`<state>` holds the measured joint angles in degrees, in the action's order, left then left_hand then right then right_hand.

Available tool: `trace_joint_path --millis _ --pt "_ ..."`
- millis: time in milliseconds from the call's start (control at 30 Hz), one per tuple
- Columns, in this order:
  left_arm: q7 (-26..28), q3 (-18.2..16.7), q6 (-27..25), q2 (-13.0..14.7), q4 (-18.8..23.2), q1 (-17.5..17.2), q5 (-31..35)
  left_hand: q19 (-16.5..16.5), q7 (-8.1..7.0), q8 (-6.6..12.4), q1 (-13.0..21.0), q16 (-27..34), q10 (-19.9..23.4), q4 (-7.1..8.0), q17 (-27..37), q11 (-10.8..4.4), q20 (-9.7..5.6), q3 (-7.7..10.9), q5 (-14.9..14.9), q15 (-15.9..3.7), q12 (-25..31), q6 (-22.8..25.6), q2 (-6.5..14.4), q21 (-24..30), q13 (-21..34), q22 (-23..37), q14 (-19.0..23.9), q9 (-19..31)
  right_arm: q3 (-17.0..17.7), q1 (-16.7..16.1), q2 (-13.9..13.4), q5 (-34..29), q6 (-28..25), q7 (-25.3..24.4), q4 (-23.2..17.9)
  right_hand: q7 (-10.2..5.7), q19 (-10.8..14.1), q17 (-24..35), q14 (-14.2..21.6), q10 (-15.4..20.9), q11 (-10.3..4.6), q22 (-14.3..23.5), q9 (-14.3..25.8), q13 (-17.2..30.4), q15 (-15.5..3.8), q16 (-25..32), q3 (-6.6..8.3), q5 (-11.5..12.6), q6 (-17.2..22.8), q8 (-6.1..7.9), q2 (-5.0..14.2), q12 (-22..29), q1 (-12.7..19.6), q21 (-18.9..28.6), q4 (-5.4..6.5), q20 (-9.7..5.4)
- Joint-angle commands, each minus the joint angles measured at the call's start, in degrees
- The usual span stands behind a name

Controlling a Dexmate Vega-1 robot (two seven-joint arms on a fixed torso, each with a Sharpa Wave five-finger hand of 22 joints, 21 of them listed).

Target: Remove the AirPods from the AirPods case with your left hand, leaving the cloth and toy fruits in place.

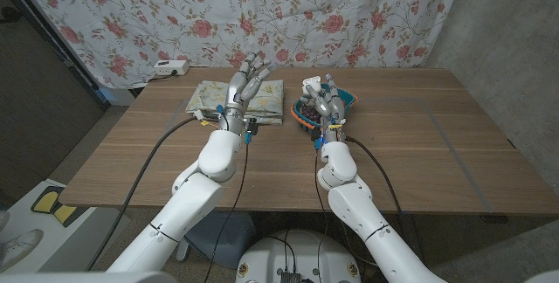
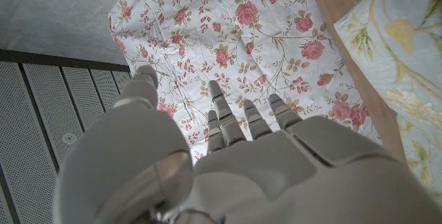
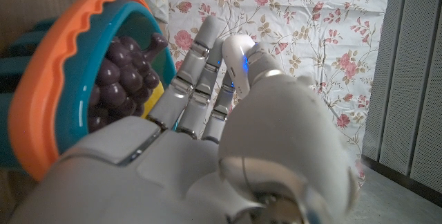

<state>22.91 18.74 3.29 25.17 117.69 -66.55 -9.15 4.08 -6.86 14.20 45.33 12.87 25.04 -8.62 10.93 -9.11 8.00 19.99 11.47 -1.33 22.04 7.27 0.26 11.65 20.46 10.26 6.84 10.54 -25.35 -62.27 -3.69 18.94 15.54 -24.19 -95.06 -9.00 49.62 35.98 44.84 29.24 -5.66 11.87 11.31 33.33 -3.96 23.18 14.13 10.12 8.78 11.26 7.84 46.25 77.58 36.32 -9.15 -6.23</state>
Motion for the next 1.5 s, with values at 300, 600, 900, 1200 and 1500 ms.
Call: trace_joint_path --millis 300,600,900,1200,1500 --pt "-2.10 -4.25 -5.92 2.32 5.21 0.06 11.85 -0.35 -0.91 -3.72 0.00 -0.27 1.83 -0.14 -0.04 -0.95 0.84 -0.01 0.24 0.14 -0.47 -7.23 0.50 -0.17 -0.08 0.16 -0.24 0.07 -0.40 -0.64 -1.21 -0.63 0.03 0.49 -1.83 0.46 -0.22 0.32 1.82 5.34 -5.24 0.27 0.31 0.36 -9.56 0.25 -0.36 0.46 0.19 0.08 0.08 0.57 0.71 0.75 0.00 -6.14" --pt "-5.62 -5.21 -11.21 3.49 8.96 0.97 16.24 -0.44 -1.22 -4.30 -0.04 -0.28 2.90 -0.15 -0.05 -1.21 1.01 -0.06 0.24 0.04 -0.46 -10.35 0.41 -0.18 -0.02 0.16 -0.10 0.02 -0.68 -0.64 -1.52 -0.23 0.13 1.14 -2.06 0.53 -0.34 0.38 1.90 5.30 -5.31 0.30 0.31 0.41 -9.56 0.20 -0.47 0.48 0.23 0.10 0.09 0.58 0.79 0.98 0.06 -6.11" --pt "-10.86 -5.28 -19.55 5.13 13.28 3.01 19.25 -0.22 -1.09 -4.36 0.96 -0.17 3.64 -0.45 -0.07 -1.07 1.27 0.60 0.58 -0.08 -0.58 -13.40 1.17 -0.08 0.09 0.16 0.40 -0.01 -1.06 -0.45 -1.56 0.41 0.14 2.34 -1.84 0.53 -0.49 0.45 1.97 5.44 -5.21 0.33 0.32 0.37 -9.56 0.10 -0.61 0.53 0.22 0.09 0.07 0.62 0.93 1.33 0.11 -6.10" --pt "-16.70 -5.18 -26.55 8.27 17.13 6.06 21.08 -0.55 -0.91 -4.28 4.23 -0.35 4.06 -1.39 -0.10 -1.25 1.75 2.98 2.25 -0.07 -0.96 -16.41 2.98 -0.19 0.27 0.15 0.51 -0.06 -1.01 -0.51 -1.40 1.61 0.58 3.58 -1.83 0.58 -0.71 0.53 2.08 5.31 -5.17 0.34 0.32 0.41 -9.57 0.00 -0.76 0.58 0.22 0.08 0.05 0.60 1.10 1.71 0.15 -6.09" --pt "-19.61 -4.52 -30.65 10.68 19.32 8.13 23.11 -1.05 -0.35 -4.45 4.41 -0.51 5.87 -1.11 -0.11 -1.44 2.15 3.42 3.06 -0.02 -0.58 -20.00 2.38 -0.29 0.56 0.16 0.56 -0.07 -0.68 -0.99 -1.12 3.54 0.18 5.03 -2.05 0.68 -0.93 0.60 2.15 5.23 -5.09 0.35 0.32 0.43 -9.55 -0.12 -0.90 0.64 0.09 0.02 0.04 0.60 1.26 2.08 0.19 -6.08"
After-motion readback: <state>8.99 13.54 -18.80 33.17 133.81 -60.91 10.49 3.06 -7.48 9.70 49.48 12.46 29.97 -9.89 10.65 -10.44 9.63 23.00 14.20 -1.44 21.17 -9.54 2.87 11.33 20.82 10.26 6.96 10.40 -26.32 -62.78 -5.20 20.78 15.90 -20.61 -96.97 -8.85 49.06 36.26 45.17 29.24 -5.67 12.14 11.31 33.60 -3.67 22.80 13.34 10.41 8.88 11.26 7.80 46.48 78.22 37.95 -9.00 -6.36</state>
